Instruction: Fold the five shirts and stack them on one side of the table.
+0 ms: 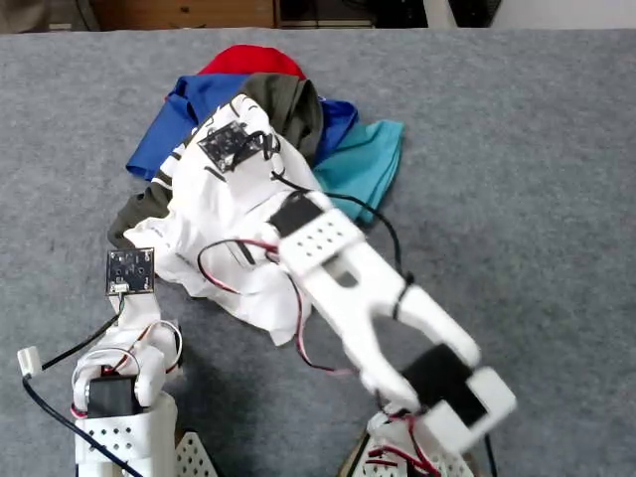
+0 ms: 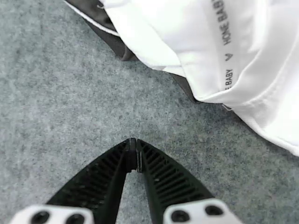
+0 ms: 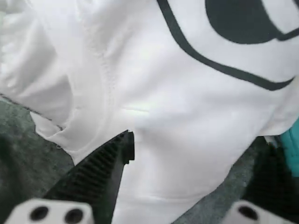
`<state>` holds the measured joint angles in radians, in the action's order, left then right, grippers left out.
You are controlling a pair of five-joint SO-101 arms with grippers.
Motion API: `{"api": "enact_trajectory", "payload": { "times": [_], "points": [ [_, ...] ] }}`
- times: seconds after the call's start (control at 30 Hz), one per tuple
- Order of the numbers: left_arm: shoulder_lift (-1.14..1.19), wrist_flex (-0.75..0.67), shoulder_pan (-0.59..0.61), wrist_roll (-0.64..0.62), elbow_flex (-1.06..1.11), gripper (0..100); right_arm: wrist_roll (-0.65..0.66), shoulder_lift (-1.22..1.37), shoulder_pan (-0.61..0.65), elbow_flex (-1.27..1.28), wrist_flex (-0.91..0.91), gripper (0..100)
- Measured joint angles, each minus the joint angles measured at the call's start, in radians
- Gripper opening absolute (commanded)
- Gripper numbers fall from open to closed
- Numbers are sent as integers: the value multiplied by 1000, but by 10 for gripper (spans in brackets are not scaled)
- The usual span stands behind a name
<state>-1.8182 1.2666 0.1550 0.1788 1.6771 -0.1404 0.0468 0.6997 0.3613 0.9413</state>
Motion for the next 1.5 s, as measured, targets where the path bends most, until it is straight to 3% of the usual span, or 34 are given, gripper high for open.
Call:
{"api": "enact_trajectory", "payload": {
  "times": [0.2,0.53,0.77,1.0,1.17,1.5],
  "points": [
    [0,0,0,0,0,19,0,196,-41,-140,0,0],
    [0,0,0,0,0,19,0,198,-94,-199,51,2],
    [0,0,0,0,0,19,0,-29,-97,-199,199,2],
    [0,0,0,0,0,19,0,-341,-135,-199,218,2],
    [0,0,0,0,0,19,0,-549,-269,-199,163,2],
    [0,0,0,0,0,19,2,-804,-704,-199,81,2]
  ]
}}
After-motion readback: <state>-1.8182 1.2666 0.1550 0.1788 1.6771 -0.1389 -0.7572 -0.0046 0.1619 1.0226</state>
